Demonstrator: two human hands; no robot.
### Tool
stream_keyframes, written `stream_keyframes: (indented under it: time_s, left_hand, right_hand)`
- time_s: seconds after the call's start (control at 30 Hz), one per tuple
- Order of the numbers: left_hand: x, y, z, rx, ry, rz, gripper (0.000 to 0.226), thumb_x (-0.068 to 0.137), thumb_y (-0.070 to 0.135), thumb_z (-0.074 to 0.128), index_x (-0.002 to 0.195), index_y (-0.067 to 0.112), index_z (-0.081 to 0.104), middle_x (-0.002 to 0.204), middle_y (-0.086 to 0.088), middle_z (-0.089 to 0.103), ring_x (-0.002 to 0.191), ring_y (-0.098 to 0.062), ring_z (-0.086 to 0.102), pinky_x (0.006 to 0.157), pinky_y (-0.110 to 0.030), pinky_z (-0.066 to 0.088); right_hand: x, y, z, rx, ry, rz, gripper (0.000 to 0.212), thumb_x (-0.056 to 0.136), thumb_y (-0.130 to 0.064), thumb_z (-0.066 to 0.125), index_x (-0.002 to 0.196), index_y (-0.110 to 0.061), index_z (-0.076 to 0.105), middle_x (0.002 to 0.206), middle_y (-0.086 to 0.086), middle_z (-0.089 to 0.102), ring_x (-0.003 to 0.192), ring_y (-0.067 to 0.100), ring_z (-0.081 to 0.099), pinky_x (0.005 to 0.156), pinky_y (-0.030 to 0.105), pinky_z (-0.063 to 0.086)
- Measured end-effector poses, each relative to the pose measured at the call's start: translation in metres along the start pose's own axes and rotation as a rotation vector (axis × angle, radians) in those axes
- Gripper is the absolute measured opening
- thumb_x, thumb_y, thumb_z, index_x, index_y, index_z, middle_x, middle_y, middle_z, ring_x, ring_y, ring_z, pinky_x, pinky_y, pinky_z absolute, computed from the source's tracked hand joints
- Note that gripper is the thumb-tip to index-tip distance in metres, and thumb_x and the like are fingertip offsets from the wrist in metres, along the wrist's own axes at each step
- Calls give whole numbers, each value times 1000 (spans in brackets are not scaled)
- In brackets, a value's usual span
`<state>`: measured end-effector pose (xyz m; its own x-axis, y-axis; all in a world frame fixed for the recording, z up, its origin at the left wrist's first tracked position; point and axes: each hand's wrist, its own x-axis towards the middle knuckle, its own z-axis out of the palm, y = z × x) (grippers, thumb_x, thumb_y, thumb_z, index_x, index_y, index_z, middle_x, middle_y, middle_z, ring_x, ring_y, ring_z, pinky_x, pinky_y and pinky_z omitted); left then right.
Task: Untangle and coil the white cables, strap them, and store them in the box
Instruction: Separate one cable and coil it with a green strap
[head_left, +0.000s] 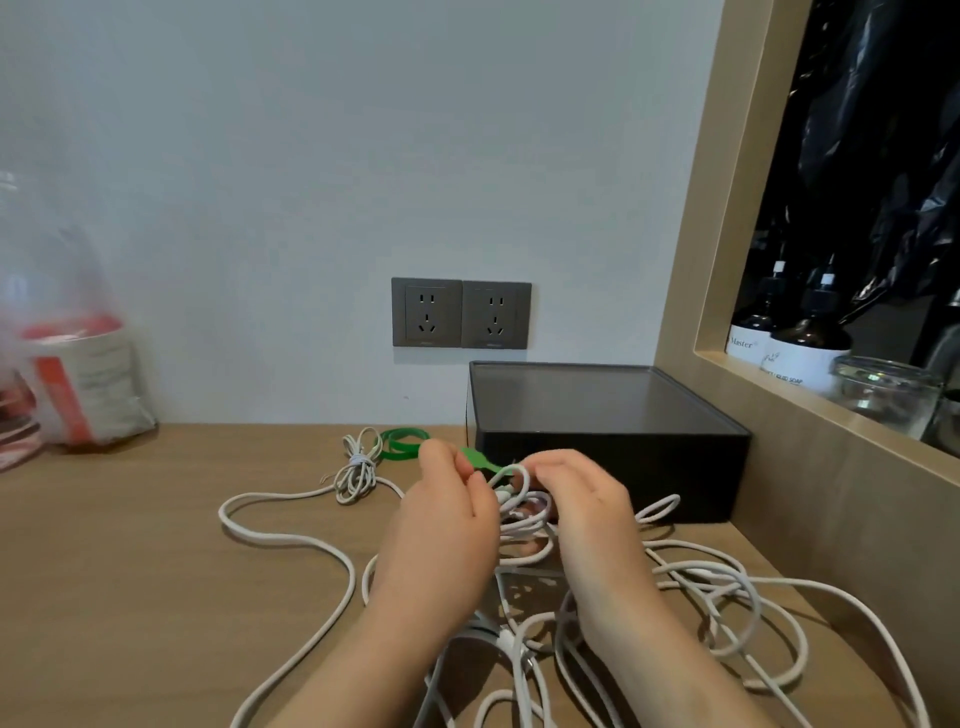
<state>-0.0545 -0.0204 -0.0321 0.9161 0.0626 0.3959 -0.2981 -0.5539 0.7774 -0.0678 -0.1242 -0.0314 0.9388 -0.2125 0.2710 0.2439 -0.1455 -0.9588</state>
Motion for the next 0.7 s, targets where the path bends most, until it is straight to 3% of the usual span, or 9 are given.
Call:
stream_keyframes:
  time_s: [0.13,0.27,0.37,0.47,0.6,0.7]
  left_hand:
    - [-5,5,3,53,33,105,7,99,26,33,94,24,27,70,9,48,62,-13,49,51,-28,31]
    - [-9,8,5,-35,128,154,13,95,14,36,94,23,27,68,8,45,64,-21,45,59,-34,28]
    - [-9,10,8,-108,138,120,15,95,15,38,88,25,29,68,3,49,63,-16,49,58,-35,31]
    - [-5,10,8,-143,23,150,14,95,24,44,82,27,39,74,5,55,66,-11,54,60,-31,44]
    - [-5,4,-2,-71,-277,329,9,90,39,51,89,39,43,90,15,54,72,1,54,62,-14,43]
    - [-8,-2,0,22,-406,444,40,84,49,57,108,54,26,117,28,37,96,14,43,79,1,34]
  right_hand:
    - [-5,1,12,-63,-17,-89,25,90,-39,49,77,-25,65,71,-6,66,70,1,61,58,13,48]
    - [0,3,12,-74,128,-147,21,88,-32,56,71,-20,62,66,-4,63,61,6,58,52,16,46]
    - [2,5,10,-65,185,-128,19,87,-25,59,68,-20,61,63,-4,61,56,6,56,52,25,48]
    - [5,7,6,-53,218,-61,20,87,-22,59,68,-18,62,61,-1,61,57,10,56,53,27,44]
    - [11,7,-6,95,271,109,18,89,-19,58,72,-12,63,66,7,63,66,22,63,63,37,53]
    - [12,3,-11,178,289,206,18,90,-18,57,76,-8,61,68,9,59,66,23,60,62,36,51]
